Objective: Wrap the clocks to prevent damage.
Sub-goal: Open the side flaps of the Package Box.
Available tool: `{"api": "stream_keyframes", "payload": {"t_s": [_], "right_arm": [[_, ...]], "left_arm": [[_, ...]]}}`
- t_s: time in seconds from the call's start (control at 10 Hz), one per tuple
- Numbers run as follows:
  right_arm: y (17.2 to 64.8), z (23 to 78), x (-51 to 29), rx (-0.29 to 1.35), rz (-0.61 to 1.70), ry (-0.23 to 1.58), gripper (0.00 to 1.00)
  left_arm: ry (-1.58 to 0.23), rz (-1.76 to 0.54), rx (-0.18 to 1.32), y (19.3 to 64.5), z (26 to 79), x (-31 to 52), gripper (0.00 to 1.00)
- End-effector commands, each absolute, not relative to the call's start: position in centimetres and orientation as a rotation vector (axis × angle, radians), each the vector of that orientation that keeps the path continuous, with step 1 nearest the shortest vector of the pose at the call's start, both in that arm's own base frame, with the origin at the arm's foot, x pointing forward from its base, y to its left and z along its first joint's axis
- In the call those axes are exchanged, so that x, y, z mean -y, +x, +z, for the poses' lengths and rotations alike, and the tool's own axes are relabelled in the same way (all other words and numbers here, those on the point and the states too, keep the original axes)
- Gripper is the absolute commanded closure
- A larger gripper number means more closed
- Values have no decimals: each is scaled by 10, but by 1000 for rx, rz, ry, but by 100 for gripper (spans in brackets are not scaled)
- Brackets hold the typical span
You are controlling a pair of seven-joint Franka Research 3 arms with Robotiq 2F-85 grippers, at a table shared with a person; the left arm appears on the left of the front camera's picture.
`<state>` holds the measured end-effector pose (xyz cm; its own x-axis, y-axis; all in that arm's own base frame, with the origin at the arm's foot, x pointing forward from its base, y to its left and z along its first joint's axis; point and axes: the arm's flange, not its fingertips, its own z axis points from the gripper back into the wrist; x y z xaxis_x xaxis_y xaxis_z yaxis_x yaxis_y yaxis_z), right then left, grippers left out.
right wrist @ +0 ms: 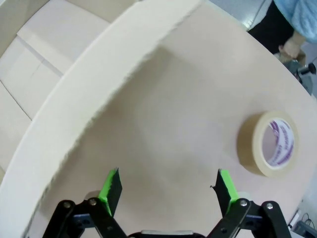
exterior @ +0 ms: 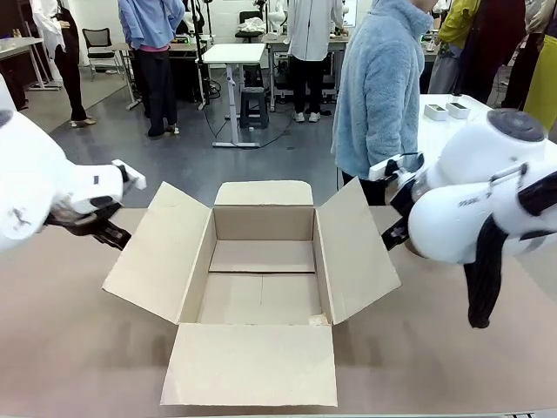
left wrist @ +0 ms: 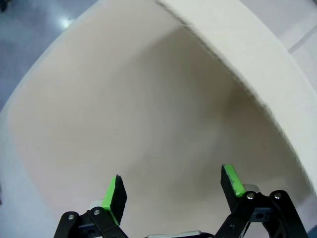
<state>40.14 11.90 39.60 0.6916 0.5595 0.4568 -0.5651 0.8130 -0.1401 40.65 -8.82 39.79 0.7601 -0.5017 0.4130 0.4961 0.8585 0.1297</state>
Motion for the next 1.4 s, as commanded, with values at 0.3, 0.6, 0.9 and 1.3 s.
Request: {"api": "stream_keyframes", "payload": {"t_s": [0.3,0.6,0.9,1.3], "right_arm": [[356,554,-136,546,662,-104,0],[336,599,-181,501,725,-108,0],[323,607,-172,547,726,-104,0],[329,605,-154,582,998,15,0]], "left_arm": [[129,-579,563,376,562,87,0],[105,-666,555,373,612,135,0],[113,-658,591,358,618,123,0],[-22,-748,647,369,612,113,0]]}}
